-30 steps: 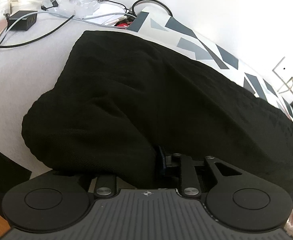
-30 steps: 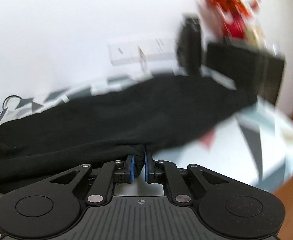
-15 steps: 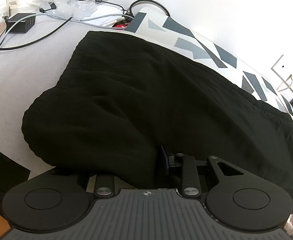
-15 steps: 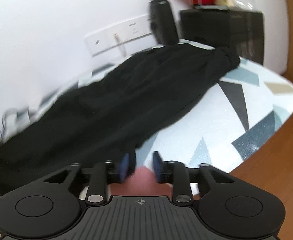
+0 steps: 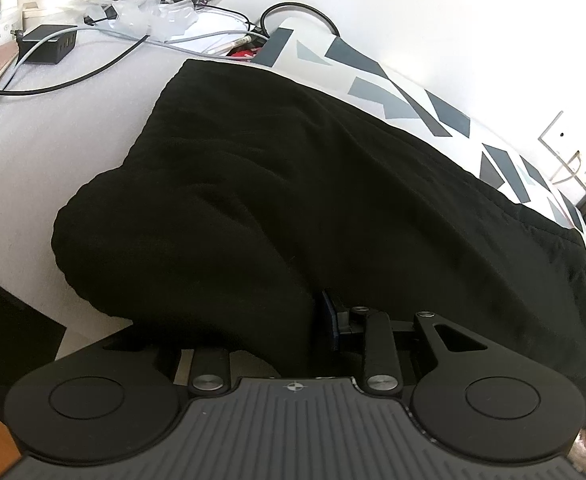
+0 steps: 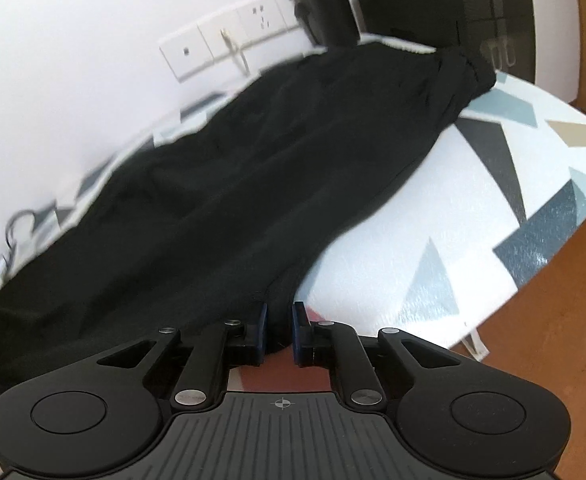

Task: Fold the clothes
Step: 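Open both tools and raise them away from the trousers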

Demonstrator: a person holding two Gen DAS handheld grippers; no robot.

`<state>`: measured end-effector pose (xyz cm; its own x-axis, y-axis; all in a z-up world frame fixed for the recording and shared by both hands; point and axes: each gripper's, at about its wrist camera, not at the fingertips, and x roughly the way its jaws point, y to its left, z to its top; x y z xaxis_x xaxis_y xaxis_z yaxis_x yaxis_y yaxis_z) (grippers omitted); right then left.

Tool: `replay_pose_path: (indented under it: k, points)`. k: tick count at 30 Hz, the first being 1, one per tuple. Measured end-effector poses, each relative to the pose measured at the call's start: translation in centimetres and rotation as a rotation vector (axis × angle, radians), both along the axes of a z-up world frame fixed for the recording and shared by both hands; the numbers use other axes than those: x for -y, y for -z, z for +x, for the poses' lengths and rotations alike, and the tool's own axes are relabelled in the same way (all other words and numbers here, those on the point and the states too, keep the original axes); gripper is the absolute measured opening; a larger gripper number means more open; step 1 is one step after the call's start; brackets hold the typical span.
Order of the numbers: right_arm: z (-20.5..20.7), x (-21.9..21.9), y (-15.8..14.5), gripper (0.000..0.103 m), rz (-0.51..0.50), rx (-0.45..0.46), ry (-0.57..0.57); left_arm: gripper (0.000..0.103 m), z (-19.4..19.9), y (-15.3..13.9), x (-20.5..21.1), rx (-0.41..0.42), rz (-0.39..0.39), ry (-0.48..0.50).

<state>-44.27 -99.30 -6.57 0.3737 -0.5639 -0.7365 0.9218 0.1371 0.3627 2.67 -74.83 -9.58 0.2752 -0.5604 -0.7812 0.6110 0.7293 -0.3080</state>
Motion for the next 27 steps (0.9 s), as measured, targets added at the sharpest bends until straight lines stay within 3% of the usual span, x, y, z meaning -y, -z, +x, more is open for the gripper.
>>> replay_pose_path:
  k: [2,4,9,14,17,21,23,25,27]
  points:
    - [-0.5,0.7,-1.1,0.017,-0.015,-0.008,0.027,0.03,0.0,0.0,-0.1,-0.005,-0.006,-0.006]
    - [-1.1,1.4,-2.2,0.034,-0.033,-0.015,0.057,0.028,0.1,0.0,-0.3,-0.01,-0.012,-0.008]
    - [-2.6,3.1,-5.2,0.034,-0.078,-0.032,0.131,0.028,-0.1,-0.5,-0.8,-0.004,-0.006,-0.007]
    - [-3.2,6.3,-11.2,0.035,-0.22,-0.063,0.164,0.032,-0.5,-1.2,-1.3,0.016,-0.001,0.003]
    - [-2.8,8.1,-14.6,0.039,-0.296,-0.089,0.165,0.032,-1.0,-3.4,-1.5,0.07,-0.049,0.04]
    - [-2.4,10.5,-19.1,0.045,-0.399,-0.124,0.167,0.032,-0.3,-6.0,-1.8,0.065,-0.144,0.034]
    - [-2.1,11.4,-21.0,0.047,-0.439,-0.132,0.171,0.032,0.3,-7.1,-1.6,0.054,-0.178,0.036]
    - [-1.6,11.6,-22.5,0.057,-0.466,-0.125,0.18,0.032,0.8,-7.8,-1.7,0.039,-0.206,0.048]
    - [-0.9,11.9,-23.7,0.057,-0.494,-0.124,0.183,0.033,1.2,-8.4,-2.0,0.039,-0.216,0.061]
